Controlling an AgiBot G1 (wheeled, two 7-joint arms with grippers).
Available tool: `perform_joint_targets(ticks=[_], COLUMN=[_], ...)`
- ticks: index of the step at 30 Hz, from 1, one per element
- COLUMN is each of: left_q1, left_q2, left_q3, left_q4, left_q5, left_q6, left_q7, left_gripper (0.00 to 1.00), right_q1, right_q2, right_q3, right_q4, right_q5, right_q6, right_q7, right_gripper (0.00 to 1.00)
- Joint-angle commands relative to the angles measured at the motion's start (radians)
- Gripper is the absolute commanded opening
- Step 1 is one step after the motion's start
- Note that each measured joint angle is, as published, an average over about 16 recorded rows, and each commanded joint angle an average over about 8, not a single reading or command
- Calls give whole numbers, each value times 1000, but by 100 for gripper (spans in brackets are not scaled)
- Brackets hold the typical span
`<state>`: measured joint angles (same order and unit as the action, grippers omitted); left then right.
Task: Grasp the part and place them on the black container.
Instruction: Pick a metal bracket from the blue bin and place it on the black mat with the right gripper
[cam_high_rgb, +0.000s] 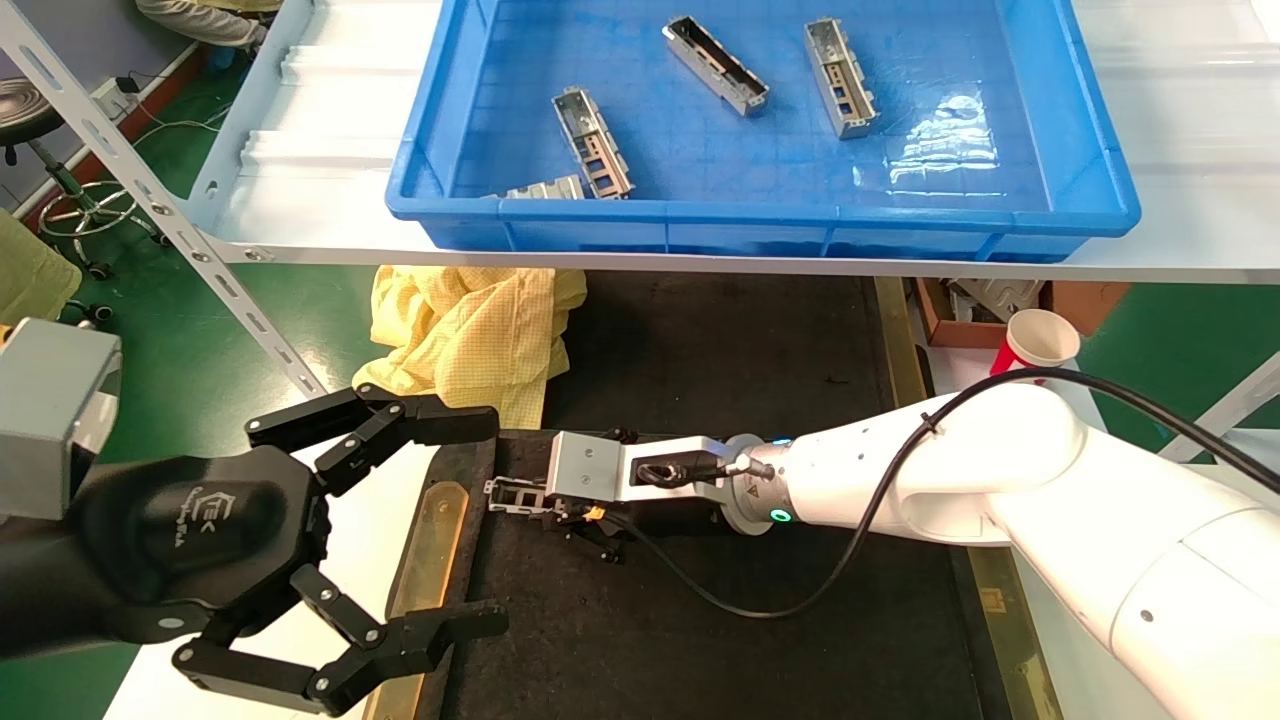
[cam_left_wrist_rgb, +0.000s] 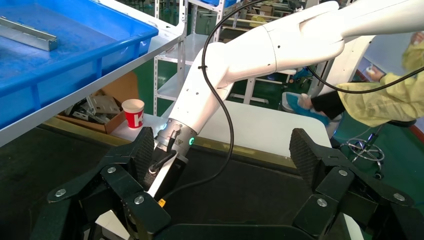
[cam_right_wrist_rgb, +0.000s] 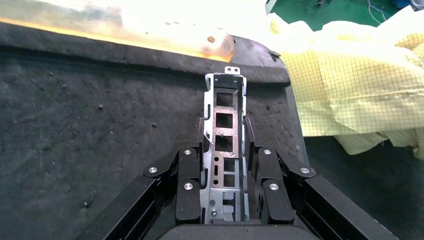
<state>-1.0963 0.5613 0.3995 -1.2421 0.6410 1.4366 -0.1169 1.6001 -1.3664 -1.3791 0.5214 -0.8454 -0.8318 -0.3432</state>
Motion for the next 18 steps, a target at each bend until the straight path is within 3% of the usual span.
perform_joint_targets(ticks=[1,6,8,15,16,18], left_q1=[0,0,0,0,0,0], left_q2=[0,0,0,0,0,0], left_q3=[0,0,0,0,0,0], left_q4=[0,0,0,0,0,0], left_q5=[0,0,0,0,0,0], left_q6=[0,0,0,0,0,0], left_q7=[0,0,0,0,0,0], left_gripper=[100,100,100,100,100,100], right_q1=[0,-1,-1,-2,-2,0], right_q2=[0,0,-1,-1,-1,-1], right_q3=[-8,-22,-28,-49,-52,-58], right_q4=[8,18,22,36,38,40], right_q5=[4,17,22,34,35,37], right_q6=[5,16,22,36,38,42], right_q7=[5,13,15,16,16,16], right_gripper=[0,0,7,93,100,100])
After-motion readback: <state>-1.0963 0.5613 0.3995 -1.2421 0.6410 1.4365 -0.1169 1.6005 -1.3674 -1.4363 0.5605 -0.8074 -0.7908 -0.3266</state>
